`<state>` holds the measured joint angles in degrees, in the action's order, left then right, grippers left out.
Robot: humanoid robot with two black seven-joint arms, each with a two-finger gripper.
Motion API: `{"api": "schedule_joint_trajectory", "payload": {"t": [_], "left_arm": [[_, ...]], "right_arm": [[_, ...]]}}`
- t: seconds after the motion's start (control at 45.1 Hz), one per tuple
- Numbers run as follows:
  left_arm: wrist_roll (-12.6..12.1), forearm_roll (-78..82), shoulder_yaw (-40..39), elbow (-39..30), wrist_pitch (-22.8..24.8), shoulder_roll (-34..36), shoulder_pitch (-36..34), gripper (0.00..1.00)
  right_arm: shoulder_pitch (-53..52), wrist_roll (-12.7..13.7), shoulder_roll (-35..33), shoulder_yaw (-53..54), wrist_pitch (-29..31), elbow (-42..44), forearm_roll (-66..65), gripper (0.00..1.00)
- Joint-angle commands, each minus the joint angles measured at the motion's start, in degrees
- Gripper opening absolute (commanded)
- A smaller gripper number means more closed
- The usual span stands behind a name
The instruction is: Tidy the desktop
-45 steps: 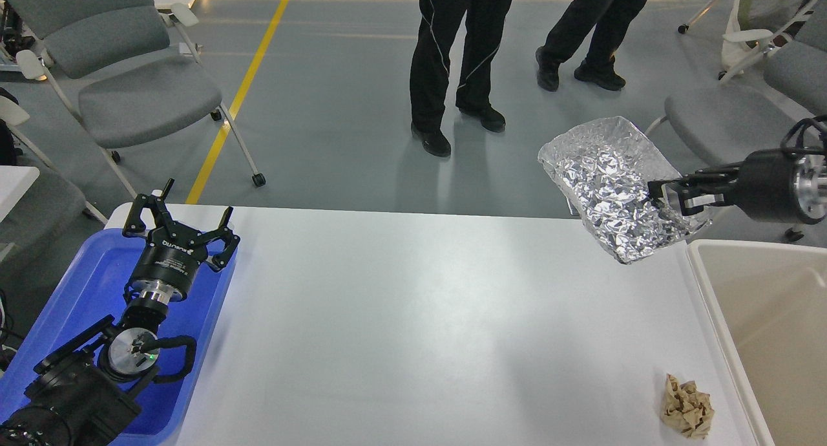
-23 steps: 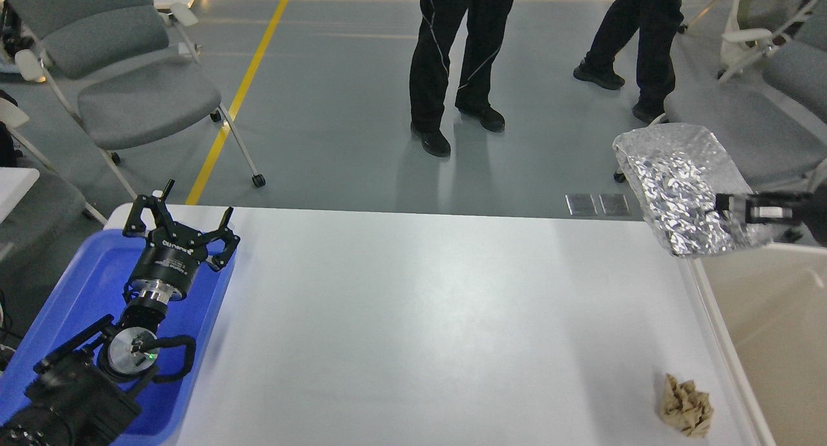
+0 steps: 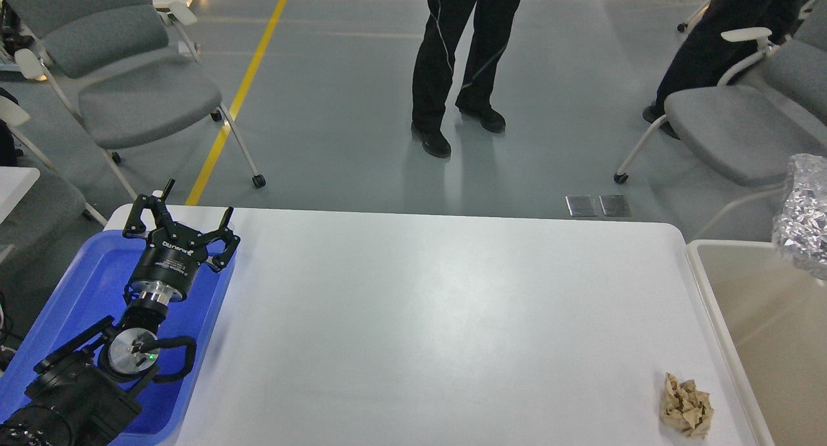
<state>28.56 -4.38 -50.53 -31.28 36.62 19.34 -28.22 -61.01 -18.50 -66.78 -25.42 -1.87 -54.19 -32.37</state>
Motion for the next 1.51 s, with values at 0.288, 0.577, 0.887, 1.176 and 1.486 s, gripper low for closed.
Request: {"api": "schedule_joint_trajectory", "payload": {"t": [0.288, 0.577, 0.887, 1.176, 1.486], "left_arm": [[0.0, 0.0, 0.1, 0.0, 0.0, 0.0, 0.0, 1.0], [0.0, 0.0, 0.0, 0.0, 0.0, 0.0, 0.0, 1.0], [0.0, 0.0, 0.0, 0.0, -0.1, 0.0, 0.0, 1.0], [0.0, 0.0, 0.0, 0.0, -0.1, 0.0, 0.0, 1.0], [0.0, 0.0, 0.0, 0.0, -0.1, 0.0, 0.0, 1.0]], "right_arm": [[28.9, 0.5, 15.4, 17.6, -1.1, 22.9, 24.6, 0.0], [32.7, 1.7, 27.4, 19.1, -0.4, 40.0, 30.7, 0.0], [32.7, 5.4, 36.6, 20.7, -1.0, 50.1, 30.8, 0.0], [32.7, 7.8, 42.3, 23.7, -3.2, 55.2, 30.6, 0.0], [32.7, 8.5, 43.7, 24.5, -5.7, 55.2, 30.7, 0.0]]}}
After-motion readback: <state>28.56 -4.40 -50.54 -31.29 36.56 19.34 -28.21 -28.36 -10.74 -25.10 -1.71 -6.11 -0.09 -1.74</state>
